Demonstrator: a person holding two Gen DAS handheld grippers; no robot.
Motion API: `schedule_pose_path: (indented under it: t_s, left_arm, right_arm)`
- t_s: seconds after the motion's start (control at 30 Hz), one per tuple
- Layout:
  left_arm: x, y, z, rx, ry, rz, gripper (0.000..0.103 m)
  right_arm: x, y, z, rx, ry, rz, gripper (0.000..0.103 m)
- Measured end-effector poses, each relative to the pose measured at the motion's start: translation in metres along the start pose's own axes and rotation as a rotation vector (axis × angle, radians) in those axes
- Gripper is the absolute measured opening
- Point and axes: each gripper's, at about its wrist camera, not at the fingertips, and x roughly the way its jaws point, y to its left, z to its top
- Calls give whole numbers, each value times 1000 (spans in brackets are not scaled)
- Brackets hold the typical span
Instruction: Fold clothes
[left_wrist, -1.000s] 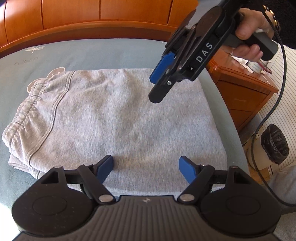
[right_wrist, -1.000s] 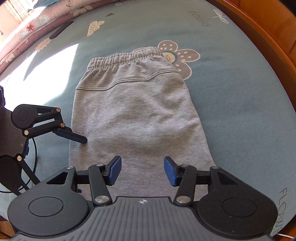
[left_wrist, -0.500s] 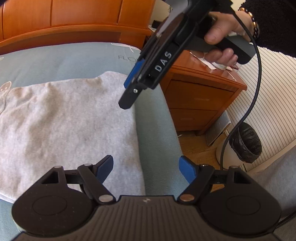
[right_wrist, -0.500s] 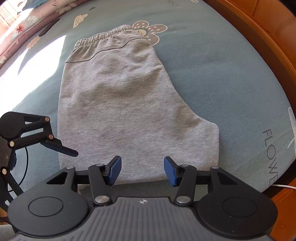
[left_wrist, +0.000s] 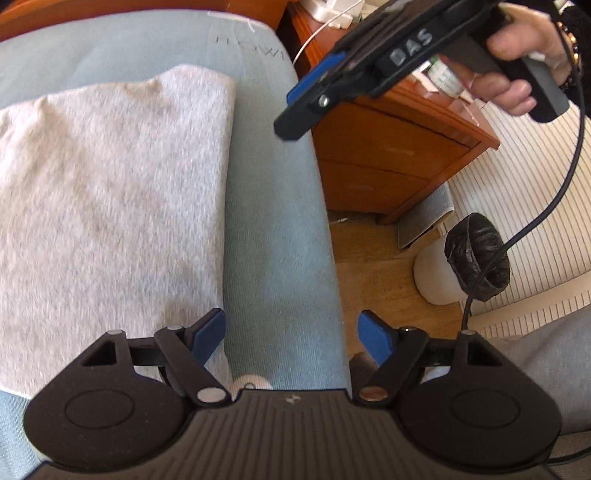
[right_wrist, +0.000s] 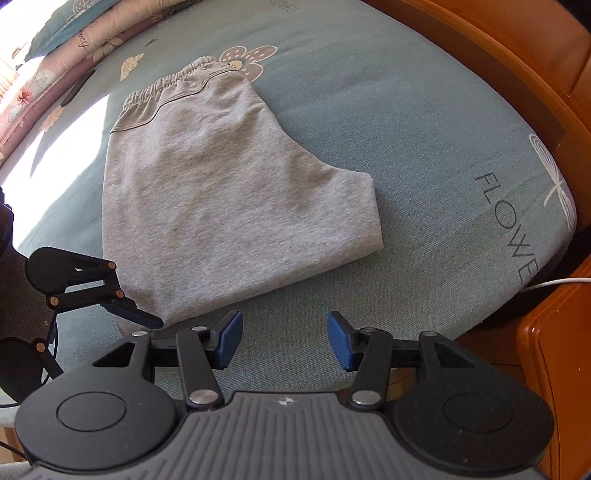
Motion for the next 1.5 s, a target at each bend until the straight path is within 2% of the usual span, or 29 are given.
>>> schedule_pose_path:
  t_s: [0.07, 0.13, 0.27, 0.4, 0.53, 0.63, 0.7, 0.8, 0.93, 1.07, 1.2, 1.33, 1.43, 1.5]
  left_arm:
    - [-13, -6, 1, -4, -46, 7, 78]
    - [-21, -5, -2, -31, -77, 44, 79]
    - [0, 10, -9, -141, 9, 64, 79]
    - [-15, 11, -7, -176, -27, 68, 79]
    - [-18, 12, -17, -199, -20, 91, 79]
    - [-7, 11, -22, -208, 32, 73, 81]
    - [-11, 9, -23, -198, 23, 76, 81]
    - [-20, 11, -25, -254, -16, 74, 81]
    - [-15, 6, -23, -252, -28, 28, 81]
    - [-19, 2, -30, -262, -40, 39, 81]
    - [-43, 19, -55, -406, -63, 109, 81]
    - [-75, 42, -70, -575, -153, 172, 81]
    - [-89, 61, -69, -685, -236, 145, 81]
    - [-93, 71, -66, -720, -275, 127, 81]
  right_arm:
    - [-3, -2, -1, 1, -13, 12, 56]
    - [-5, -4, -2, 2, -22, 23, 56]
    - [-3, -4, -4, 15, -21, 46, 56]
    - [-1, -1, -5, 13, -21, 77, 56]
    - [4, 0, -4, 7, -10, 85, 56]
    - [8, 1, -1, 10, -7, 96, 56]
    - [10, 2, 1, 12, -2, 106, 56]
    - [13, 0, 3, 34, 4, 128, 56]
    - [17, -1, 4, 52, 12, 133, 56]
    - [24, 5, 2, 42, 46, 197, 56]
    - [45, 24, -10, -20, 95, 321, 56]
    - [71, 54, -26, -44, 78, 423, 56]
    - [86, 68, -37, -9, 17, 448, 56]
    - [94, 70, -43, 66, -37, 477, 56]
